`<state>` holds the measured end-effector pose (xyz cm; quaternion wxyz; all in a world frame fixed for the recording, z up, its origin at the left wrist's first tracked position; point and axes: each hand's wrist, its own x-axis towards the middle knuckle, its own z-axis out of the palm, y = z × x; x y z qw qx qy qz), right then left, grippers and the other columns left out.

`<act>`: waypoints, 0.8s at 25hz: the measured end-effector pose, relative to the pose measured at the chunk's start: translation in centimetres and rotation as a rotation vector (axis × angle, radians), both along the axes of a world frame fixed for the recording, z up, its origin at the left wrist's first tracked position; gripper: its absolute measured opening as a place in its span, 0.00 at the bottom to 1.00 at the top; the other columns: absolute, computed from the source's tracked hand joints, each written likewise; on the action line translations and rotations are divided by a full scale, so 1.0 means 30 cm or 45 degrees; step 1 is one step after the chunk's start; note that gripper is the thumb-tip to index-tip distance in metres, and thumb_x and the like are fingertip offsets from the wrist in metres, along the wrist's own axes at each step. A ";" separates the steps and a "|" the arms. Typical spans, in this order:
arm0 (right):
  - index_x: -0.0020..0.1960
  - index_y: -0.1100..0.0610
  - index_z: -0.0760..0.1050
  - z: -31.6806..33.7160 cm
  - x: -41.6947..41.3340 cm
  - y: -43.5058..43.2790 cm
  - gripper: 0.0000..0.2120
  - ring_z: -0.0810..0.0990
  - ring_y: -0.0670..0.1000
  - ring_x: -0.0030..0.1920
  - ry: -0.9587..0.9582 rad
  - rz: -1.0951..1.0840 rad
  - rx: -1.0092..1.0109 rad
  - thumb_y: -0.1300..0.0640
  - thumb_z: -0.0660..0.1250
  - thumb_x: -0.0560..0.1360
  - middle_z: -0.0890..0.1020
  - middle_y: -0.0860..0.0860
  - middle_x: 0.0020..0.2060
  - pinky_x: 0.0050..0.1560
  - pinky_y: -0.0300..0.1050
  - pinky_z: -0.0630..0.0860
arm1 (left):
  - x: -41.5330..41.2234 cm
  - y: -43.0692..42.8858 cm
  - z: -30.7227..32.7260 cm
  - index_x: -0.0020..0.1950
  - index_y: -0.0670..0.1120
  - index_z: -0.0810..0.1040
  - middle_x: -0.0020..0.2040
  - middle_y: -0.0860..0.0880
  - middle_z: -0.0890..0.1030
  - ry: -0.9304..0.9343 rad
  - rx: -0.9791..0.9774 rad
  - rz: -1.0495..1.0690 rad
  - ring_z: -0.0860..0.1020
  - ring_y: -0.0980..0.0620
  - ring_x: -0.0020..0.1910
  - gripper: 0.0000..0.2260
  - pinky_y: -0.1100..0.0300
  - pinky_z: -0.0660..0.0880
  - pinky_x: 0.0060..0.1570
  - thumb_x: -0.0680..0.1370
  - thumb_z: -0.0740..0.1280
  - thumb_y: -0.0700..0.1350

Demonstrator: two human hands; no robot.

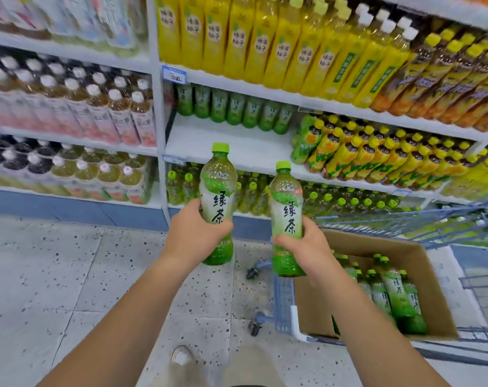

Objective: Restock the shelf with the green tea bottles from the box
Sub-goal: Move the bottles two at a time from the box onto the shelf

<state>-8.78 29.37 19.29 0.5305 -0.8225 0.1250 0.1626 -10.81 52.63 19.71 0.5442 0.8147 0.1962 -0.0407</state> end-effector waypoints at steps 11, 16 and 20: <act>0.51 0.43 0.81 -0.083 0.403 0.314 0.17 0.85 0.42 0.42 0.006 0.191 0.142 0.44 0.80 0.64 0.86 0.39 0.43 0.43 0.45 0.82 | 0.288 0.240 -0.077 0.48 0.57 0.75 0.43 0.59 0.83 0.002 0.036 0.181 0.81 0.66 0.39 0.16 0.67 0.76 0.34 0.66 0.78 0.52; 0.52 0.44 0.81 -0.133 0.576 0.404 0.26 0.86 0.44 0.44 0.062 0.273 0.109 0.38 0.79 0.57 0.87 0.41 0.44 0.47 0.49 0.82 | 0.419 0.330 -0.146 0.47 0.57 0.73 0.43 0.60 0.82 0.038 0.043 0.213 0.79 0.69 0.37 0.17 0.74 0.72 0.28 0.64 0.78 0.53; 0.55 0.46 0.81 -0.198 0.684 0.474 0.24 0.87 0.47 0.45 0.141 0.304 0.130 0.46 0.80 0.60 0.87 0.44 0.46 0.52 0.56 0.82 | 0.532 0.404 -0.213 0.52 0.57 0.73 0.44 0.59 0.81 0.085 0.095 0.215 0.80 0.61 0.42 0.21 0.64 0.76 0.35 0.62 0.77 0.52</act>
